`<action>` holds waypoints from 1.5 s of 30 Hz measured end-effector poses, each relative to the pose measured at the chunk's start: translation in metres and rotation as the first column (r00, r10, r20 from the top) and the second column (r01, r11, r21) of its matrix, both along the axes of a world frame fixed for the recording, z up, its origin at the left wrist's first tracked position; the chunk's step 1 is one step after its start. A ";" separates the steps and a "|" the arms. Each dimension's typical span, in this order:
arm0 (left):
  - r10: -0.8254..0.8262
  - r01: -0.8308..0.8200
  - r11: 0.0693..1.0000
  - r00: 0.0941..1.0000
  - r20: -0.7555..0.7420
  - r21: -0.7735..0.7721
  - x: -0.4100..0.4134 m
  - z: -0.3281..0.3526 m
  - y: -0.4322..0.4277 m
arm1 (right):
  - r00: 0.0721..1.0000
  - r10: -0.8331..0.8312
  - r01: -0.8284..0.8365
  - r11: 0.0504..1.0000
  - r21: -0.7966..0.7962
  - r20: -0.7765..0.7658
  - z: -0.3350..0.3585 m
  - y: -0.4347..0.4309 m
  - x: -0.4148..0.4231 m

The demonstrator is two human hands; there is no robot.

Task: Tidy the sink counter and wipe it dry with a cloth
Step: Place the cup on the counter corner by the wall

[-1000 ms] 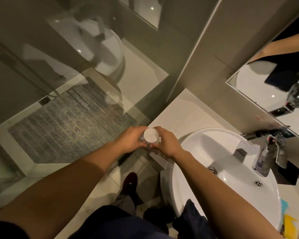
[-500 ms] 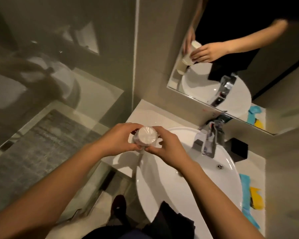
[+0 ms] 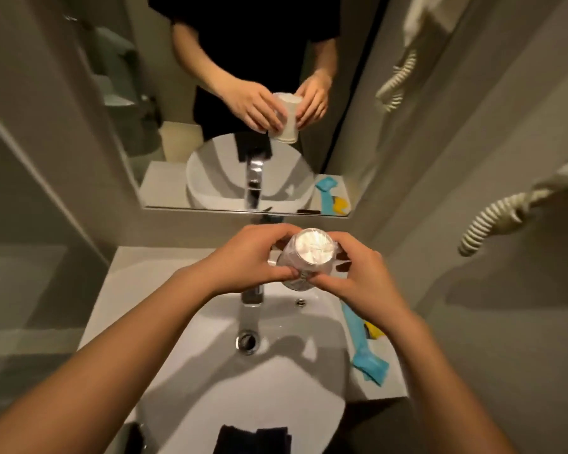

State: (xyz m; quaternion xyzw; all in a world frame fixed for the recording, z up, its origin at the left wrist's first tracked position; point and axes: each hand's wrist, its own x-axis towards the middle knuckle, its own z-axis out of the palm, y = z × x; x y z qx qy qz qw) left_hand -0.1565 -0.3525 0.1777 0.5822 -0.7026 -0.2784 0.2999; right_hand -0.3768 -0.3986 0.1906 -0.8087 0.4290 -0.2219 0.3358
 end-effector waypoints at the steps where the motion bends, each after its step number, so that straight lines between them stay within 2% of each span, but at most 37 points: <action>1: -0.035 0.035 0.999 0.999 0.002 -0.005 -0.013 0.000 -0.013 | 0.999 -0.034 0.034 0.999 0.006 0.002 0.001 -0.006 -0.013; 10: -0.179 0.179 0.983 0.984 0.012 0.031 -0.104 -0.028 -0.102 | 0.963 -0.265 0.267 0.960 0.081 -0.043 -0.019 -0.054 -0.099; 17: -0.107 0.103 0.989 0.994 0.038 0.105 -0.147 -0.081 -0.154 | 0.916 -0.390 0.401 0.895 0.193 -0.094 -0.073 -0.097 -0.108; 20: -0.079 0.072 0.985 0.996 0.038 0.158 -0.154 -0.103 -0.180 | 0.902 -0.411 0.430 0.880 0.203 -0.128 -0.100 -0.122 -0.104; 26: -0.092 0.057 0.967 0.987 0.133 0.247 -0.158 -0.142 -0.232 | 0.887 -0.452 0.462 0.863 0.203 -0.095 -0.153 -0.165 -0.100; 35: -0.225 0.118 0.932 0.930 0.292 0.343 -0.154 -0.184 -0.274 | 0.851 -0.504 0.525 0.817 0.238 -0.146 -0.210 -0.195 -0.095; 39: -0.258 0.123 0.934 0.882 0.395 0.335 -0.153 -0.197 -0.280 | 0.841 -0.525 0.540 0.798 0.268 -0.131 -0.225 -0.195 -0.094; 45: -0.232 0.095 0.947 0.862 0.451 0.307 -0.156 -0.211 -0.283 | 0.832 -0.545 0.551 0.789 0.273 -0.105 -0.241 -0.196 -0.093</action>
